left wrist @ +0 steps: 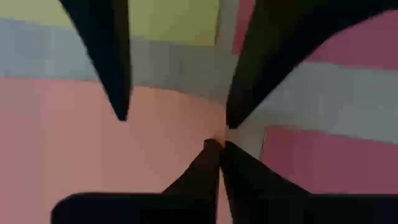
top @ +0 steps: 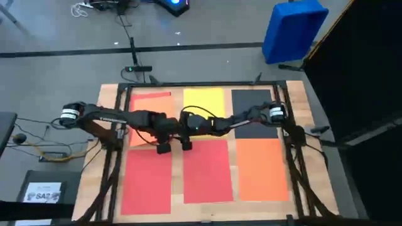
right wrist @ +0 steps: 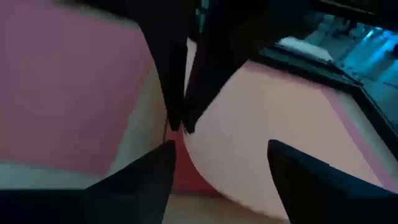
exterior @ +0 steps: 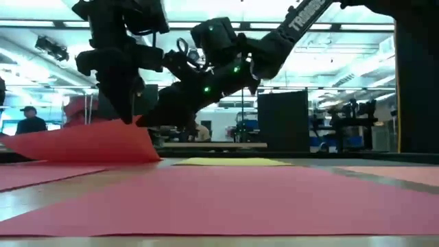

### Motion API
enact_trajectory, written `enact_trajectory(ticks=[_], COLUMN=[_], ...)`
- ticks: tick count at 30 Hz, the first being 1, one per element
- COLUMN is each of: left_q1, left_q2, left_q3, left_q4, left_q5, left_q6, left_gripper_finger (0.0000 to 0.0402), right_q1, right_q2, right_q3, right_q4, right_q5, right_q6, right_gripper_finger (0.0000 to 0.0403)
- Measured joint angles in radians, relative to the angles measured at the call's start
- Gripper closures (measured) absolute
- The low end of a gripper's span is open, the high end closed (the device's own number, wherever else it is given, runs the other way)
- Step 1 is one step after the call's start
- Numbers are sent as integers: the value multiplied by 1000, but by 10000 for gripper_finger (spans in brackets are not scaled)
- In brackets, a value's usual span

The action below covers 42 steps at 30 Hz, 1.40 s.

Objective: Organize paper
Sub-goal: Stack the orange paper on top of the orange paper

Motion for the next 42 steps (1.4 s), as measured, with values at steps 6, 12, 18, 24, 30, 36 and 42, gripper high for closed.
enact_trajectory(ticks=[6,12,18,24,30,36,42], left_q1=[-5,-5,-6,-11,-11,-11,-11], left_q2=[-1,-2,-1,-1,-1,-1,-1], left_q3=[1,9,56,94,90,89,142], left_q4=[-5,-13,39,14,-28,-38,-153], left_q5=[2,4,5,9,8,-7,-16], left_q6=[-1,-1,-1,22,3,-2,20], left_gripper_finger=[401,401,401,401,401,401,375], right_q1=[0,2,3,5,4,4,2], right_q2=[15,15,18,15,15,15,15], right_q3=[0,0,4,6,5,4,4], right_q4=[22,28,28,35,-3,-9,-8], right_q5=[4,6,14,19,20,2,8], right_q6=[1,2,23,30,26,-1,-8], right_gripper_finger=[163,190,217,256,364,401,403])
